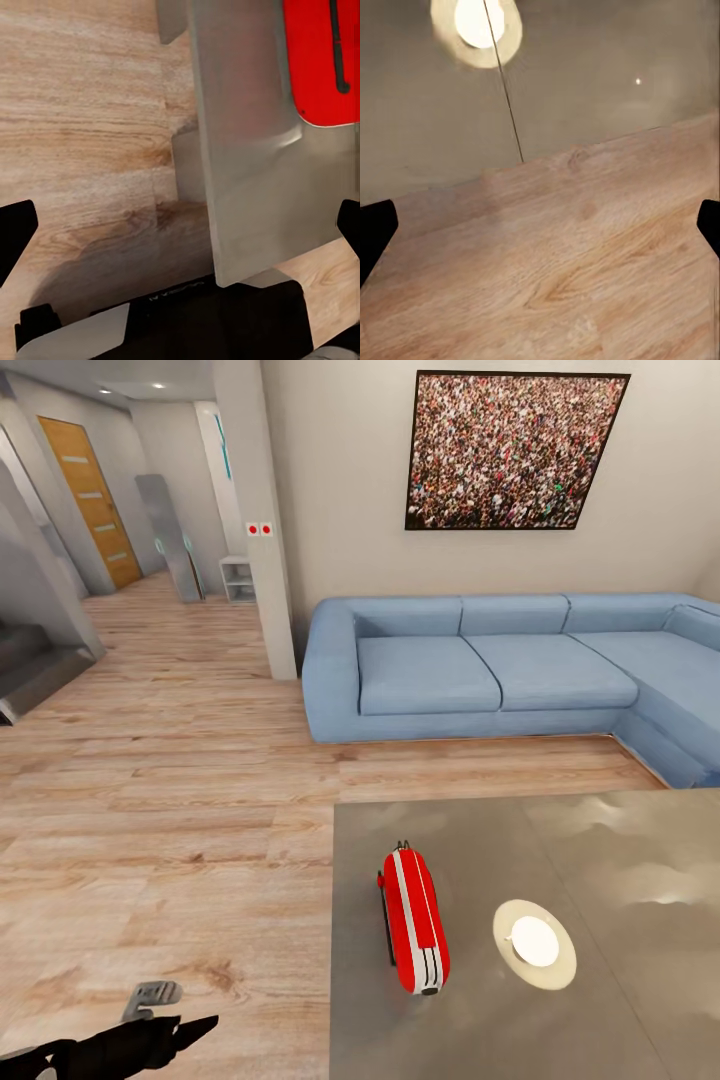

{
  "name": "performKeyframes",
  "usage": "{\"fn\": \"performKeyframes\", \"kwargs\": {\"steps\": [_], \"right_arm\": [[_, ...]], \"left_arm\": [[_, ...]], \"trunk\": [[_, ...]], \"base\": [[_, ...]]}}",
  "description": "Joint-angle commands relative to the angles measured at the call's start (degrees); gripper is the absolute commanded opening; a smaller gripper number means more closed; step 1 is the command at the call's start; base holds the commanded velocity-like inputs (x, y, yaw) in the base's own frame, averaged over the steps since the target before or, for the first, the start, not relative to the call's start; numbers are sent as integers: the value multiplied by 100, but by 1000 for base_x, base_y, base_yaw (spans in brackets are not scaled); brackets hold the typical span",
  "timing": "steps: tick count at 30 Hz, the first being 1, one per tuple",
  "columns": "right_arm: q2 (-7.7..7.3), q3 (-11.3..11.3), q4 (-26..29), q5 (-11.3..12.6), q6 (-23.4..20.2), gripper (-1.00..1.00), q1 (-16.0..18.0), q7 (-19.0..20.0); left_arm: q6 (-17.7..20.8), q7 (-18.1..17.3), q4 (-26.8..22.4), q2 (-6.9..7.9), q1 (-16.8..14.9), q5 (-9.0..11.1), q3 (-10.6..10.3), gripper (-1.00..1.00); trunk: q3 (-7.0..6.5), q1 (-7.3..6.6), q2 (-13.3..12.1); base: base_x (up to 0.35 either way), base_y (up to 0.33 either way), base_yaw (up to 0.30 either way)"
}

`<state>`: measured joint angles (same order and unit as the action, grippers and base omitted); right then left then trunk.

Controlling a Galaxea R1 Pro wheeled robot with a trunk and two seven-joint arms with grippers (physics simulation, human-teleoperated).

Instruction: Turn on the radio receiver that's on the table in the living room.

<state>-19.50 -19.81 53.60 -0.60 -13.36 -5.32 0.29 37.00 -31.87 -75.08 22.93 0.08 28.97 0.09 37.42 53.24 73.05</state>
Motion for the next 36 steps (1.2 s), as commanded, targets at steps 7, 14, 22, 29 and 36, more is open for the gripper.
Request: {"fn": "performKeyframes", "kwargs": {"steps": [7, 14, 22, 29, 36], "right_arm": [[-13, 6, 2059, -24, -1613, 100, -12, -5], [23, 1028, 3544, -13, -2621, 100, 313, 23], [752, 2671, 3544, 17, -3151, 100, 1392, 37], [1368, 3392, 3462, 15, -3163, 100, 1551, 34], [1603, 3575, 3427, -205, -3166, 100, 1569, 48]], "left_arm": [[0, 12, -138, -84, 1, -21, -11, 100], [98, 16, -580, -86, -3, -23, -15, 100], [523, 26, -787, -84, -416, -84, -10, 100], [483, 46, -791, -93, -652, -163, -5, 100], [492, 145, -858, -111, -735, -489, -27, 100]], "trunk": [[0, 0, 0], [0, 0, 0], [0, 0, 0], [0, 0, 0], [0, 0, 0]], "base": [[0, 0, 0], [0, 0, 0], [0, 0, 0], [0, 0, 0], [0, 0, 0]]}}
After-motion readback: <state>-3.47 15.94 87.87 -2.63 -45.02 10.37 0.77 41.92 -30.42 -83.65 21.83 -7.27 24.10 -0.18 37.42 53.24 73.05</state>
